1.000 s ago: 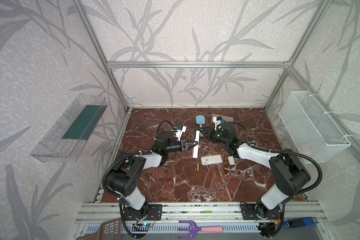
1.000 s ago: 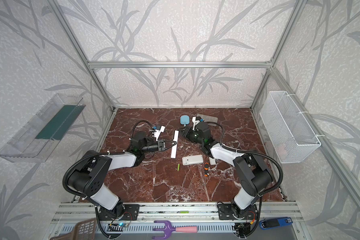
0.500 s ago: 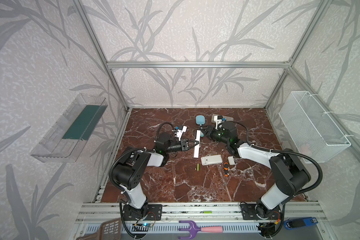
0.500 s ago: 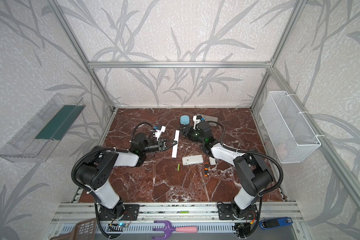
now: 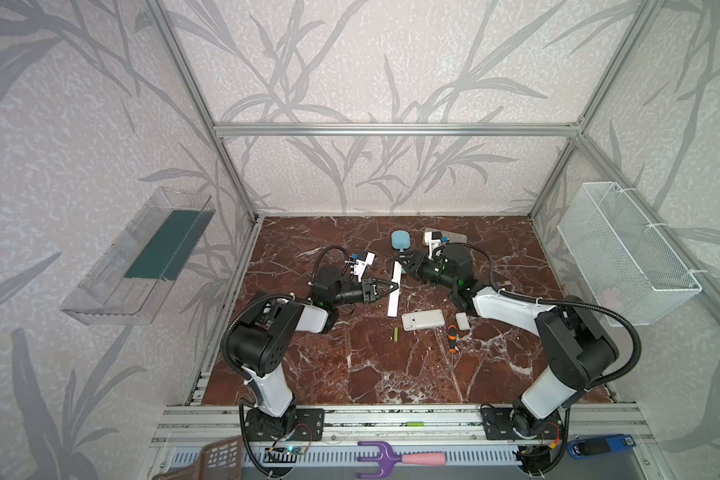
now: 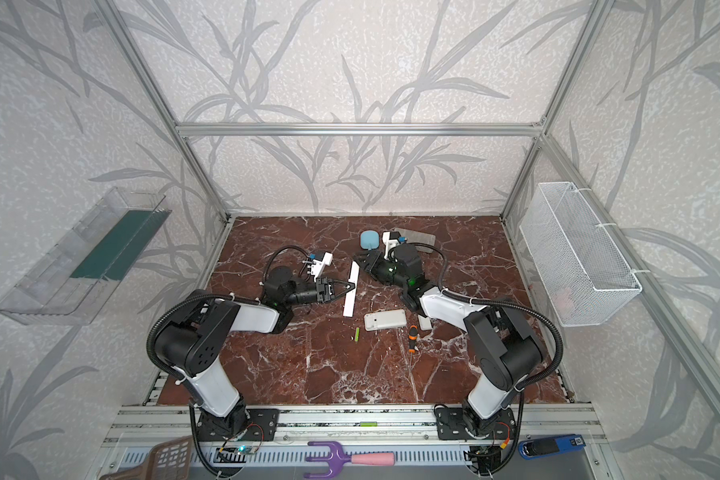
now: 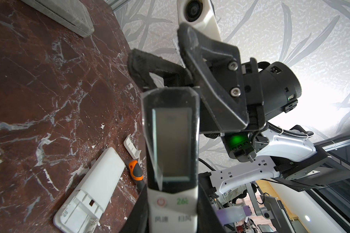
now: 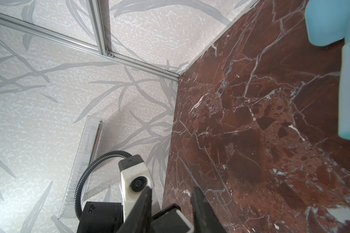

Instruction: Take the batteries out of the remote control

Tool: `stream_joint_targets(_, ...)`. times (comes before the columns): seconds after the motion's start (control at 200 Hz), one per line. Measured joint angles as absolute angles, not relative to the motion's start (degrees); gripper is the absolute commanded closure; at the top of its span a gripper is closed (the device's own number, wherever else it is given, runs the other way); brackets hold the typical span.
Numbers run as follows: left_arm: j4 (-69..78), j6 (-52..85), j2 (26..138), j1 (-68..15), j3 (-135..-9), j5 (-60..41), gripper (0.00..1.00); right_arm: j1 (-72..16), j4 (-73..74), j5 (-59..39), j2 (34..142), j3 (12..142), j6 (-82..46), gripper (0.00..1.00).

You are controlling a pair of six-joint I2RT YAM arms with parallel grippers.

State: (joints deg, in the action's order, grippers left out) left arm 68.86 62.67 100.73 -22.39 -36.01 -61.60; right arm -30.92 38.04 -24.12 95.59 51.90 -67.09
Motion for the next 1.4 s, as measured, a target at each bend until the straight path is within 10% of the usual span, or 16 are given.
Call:
stream_joint_targets(0.49,39.07,24.91,76.4,-25.41,-34.72,-51.35,1.0,-30.92,30.22,-27.66,88.25,54.81,-70.65,0.5)
stream_joint_targets(0.84,48.82,15.25,77.93,-25.89,-30.22,-50.83,1.0,-30.92,29.04,-34.87,80.97,52.8,-74.37,0.47)
stream_joint_targets(1.4,46.76,4.78,72.29,-29.06,-29.52,-49.95,1.0,-30.74,19.31,-37.17,75.7,52.58,-70.32,0.64)
